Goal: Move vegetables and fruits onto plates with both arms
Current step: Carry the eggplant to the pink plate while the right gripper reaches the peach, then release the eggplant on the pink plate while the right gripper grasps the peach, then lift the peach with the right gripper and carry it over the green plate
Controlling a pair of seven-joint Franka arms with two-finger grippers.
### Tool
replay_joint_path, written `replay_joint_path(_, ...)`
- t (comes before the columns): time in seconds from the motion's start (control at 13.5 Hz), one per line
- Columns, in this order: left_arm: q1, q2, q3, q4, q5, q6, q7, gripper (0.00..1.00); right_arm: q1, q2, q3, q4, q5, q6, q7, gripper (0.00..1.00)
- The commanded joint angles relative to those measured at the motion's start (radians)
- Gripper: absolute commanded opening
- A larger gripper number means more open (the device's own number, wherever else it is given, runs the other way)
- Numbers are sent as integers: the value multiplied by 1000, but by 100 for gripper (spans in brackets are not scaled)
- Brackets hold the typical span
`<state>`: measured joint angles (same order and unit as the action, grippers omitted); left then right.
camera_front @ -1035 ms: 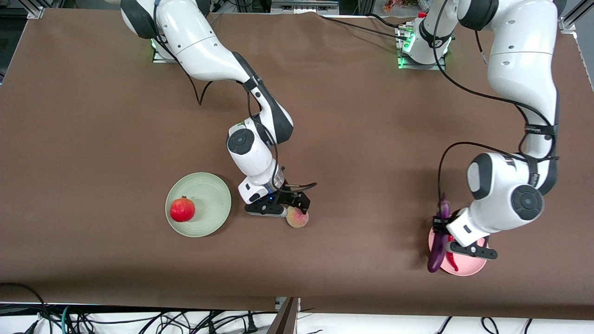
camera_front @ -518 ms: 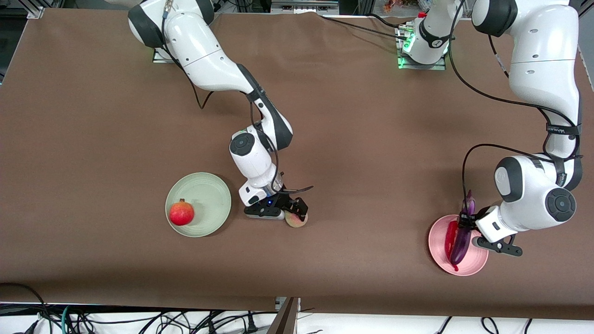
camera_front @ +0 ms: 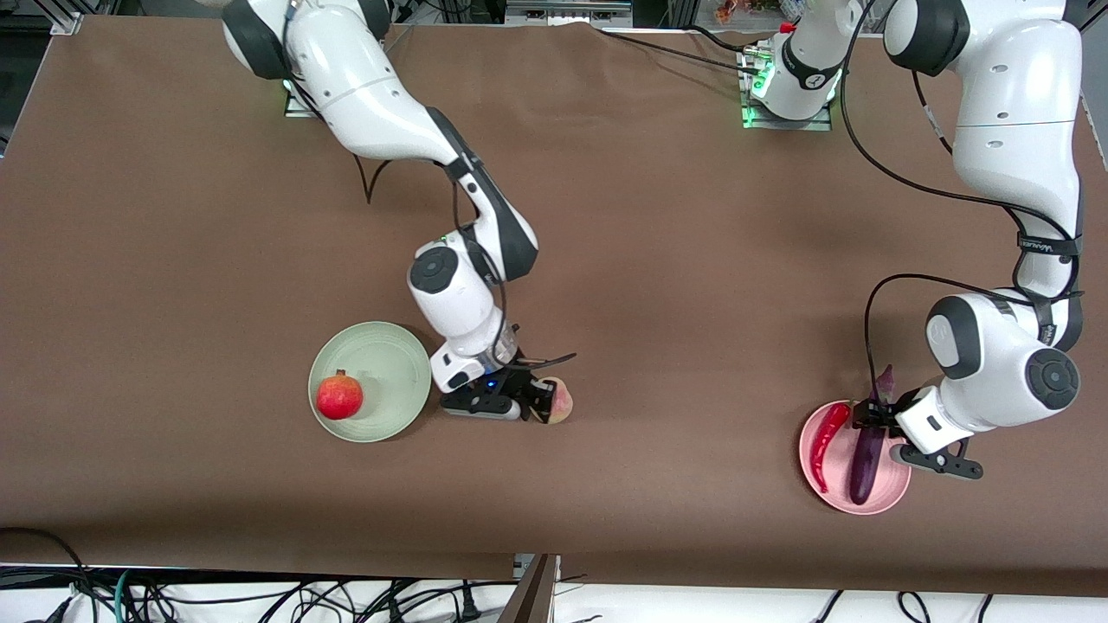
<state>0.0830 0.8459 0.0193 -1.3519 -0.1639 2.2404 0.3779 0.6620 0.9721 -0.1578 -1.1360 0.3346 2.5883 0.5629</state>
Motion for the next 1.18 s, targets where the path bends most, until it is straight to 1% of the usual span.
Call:
replay_joint_path(0.0, 0, -30, -16, 13, -34, -24, -17, 100, -54, -84, 14, -21, 9, -122, -63, 12)
replay_joint_path(0.07, -17, -57, -19, 13, -31, -59, -74, 100, -53, -84, 20, -19, 14, -117, -52, 45)
replay_joint_path(0.15, -20, -79, -21, 11, -29, -112, -129, 100, -47, -70, 23, -15, 20, -105, -19, 69)
replay_joint_path(0.22, -25, -109, -22, 11, -29, -169, -155, 100, -24, -50, 23, -14, 17, -65, 9, 90)
replay_joint_path(0.3, -37, -154, -22, -1, -19, -215, -169, 100, 8, -27, 20, -18, 11, -4, 31, 99)
replay_joint_path(0.37, -42, -203, -22, -13, -2, -278, -172, 100, 30, -4, 18, -19, 6, 45, 47, 99)
replay_joint_path(0.52, -43, -302, -22, -16, 76, -422, -172, 100, 50, 29, 15, -19, 6, 96, 63, 99)
replay_joint_path(0.67, -48, -384, -22, -15, 133, -505, -172, 100, 63, 54, 12, -21, 0, 134, 63, 99)
replay_joint_path(0.81, -48, -451, -22, -16, 136, -539, -172, 100, 67, 79, 12, -24, -52, 162, 61, 99)
replay_joint_path(0.96, -48, -508, -22, -16, 138, -609, -174, 100, 64, 92, 9, -30, -109, 165, 63, 99)
replay_joint_path(1.11, -37, -576, -19, -16, 135, -692, -174, 100, 65, 102, 8, -33, -114, 167, 63, 99)
